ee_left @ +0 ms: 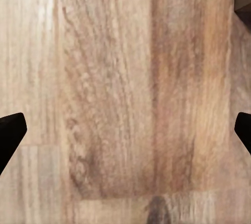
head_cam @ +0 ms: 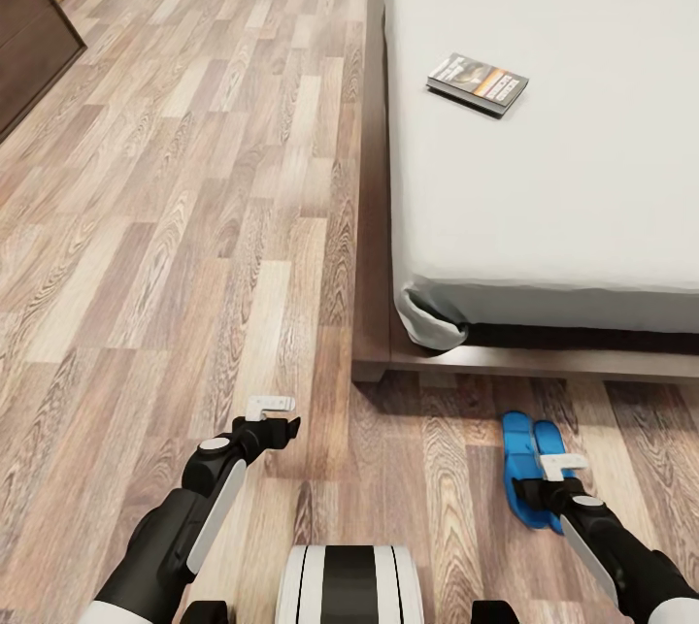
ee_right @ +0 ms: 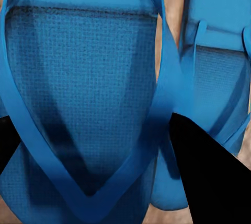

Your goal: In the bedroom, move the book from the bed onto either nightstand, and place the two sandals side by side next to the bed.

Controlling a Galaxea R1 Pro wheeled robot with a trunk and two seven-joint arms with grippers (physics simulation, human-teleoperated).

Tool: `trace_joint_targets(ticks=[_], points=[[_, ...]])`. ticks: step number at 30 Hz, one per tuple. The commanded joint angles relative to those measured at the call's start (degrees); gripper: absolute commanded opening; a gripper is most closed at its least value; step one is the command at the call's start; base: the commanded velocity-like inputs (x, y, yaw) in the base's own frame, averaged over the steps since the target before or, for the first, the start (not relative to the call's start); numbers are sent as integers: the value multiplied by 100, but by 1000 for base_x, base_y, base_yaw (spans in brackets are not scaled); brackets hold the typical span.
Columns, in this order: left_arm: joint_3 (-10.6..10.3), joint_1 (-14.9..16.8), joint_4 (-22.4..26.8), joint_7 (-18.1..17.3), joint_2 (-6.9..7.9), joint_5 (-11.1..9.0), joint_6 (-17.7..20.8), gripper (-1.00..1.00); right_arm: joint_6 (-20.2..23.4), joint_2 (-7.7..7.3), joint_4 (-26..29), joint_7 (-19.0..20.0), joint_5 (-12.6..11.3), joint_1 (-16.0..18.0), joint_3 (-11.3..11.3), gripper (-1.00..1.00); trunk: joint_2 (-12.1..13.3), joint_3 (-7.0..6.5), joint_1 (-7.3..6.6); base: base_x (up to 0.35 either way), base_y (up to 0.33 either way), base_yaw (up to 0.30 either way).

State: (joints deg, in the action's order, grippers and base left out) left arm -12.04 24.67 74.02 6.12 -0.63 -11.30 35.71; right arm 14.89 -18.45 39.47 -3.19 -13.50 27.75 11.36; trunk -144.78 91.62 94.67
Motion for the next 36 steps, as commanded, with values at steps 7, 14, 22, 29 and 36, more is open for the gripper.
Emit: trace_joint_targets(ticks=[7, 14, 22, 29, 36], points=[[-9, 1, 7, 56, -3, -63, 24, 100, 85, -1, 16, 121, -26, 2, 33, -100, -1, 3, -1, 0, 0, 0], [-1, 2, 7, 56, -6, -59, 24, 100, 111, -1, 17, 72, -21, 4, 33, -100, -1, 3, -1, 0, 0, 0], [-6, 3, 7, 56, -4, -65, 24, 100, 119, 4, -65, 12, -2, 167, 37, -100, -1, 3, -1, 0, 0, 0], [-3, 2, 7, 56, 2, -58, 24, 100, 84, 428, -464, -169, 20, 449, 67, -100, -1, 3, -1, 0, 0, 0], [-2, 3, 7, 56, 1, -57, 25, 100, 74, 526, -603, -181, 23, 523, 68, -100, -1, 3, -1, 0, 0, 0]])
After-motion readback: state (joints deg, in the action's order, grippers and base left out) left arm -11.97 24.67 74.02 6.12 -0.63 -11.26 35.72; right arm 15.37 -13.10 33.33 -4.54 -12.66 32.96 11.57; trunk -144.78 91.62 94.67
